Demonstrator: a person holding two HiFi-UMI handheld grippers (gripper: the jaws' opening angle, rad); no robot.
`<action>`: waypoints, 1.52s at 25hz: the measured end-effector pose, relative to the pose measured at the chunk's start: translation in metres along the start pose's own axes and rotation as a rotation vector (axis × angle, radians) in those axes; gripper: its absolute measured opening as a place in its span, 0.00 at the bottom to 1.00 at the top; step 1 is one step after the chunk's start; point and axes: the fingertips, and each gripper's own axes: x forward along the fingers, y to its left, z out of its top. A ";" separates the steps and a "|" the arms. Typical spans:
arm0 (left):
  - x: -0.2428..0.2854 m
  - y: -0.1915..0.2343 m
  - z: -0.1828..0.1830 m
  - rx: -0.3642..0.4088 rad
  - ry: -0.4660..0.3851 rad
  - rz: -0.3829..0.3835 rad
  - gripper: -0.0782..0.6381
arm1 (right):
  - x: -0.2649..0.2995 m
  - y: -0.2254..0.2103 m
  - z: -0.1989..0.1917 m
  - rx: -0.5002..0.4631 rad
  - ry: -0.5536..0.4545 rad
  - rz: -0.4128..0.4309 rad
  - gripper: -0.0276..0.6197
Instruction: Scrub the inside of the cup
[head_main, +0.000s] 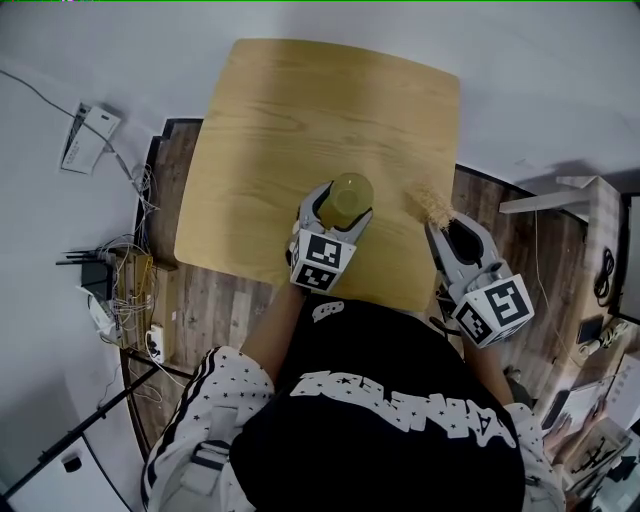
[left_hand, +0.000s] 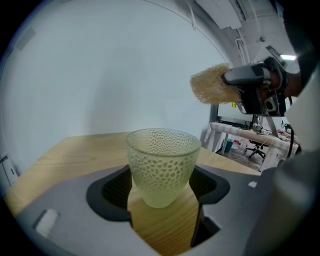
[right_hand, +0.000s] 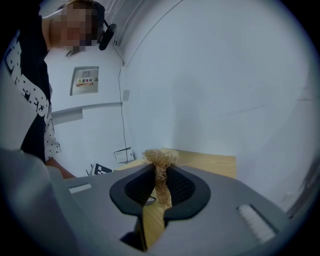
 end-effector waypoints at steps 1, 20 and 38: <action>0.000 -0.001 0.001 0.010 0.002 -0.004 0.61 | -0.001 -0.001 0.000 -0.003 0.004 0.002 0.15; -0.037 -0.035 0.042 0.605 0.083 0.051 0.61 | 0.008 0.051 -0.013 -0.239 0.118 0.264 0.15; -0.051 -0.070 0.078 0.949 0.084 0.100 0.61 | 0.007 0.058 -0.032 -0.375 0.194 0.320 0.15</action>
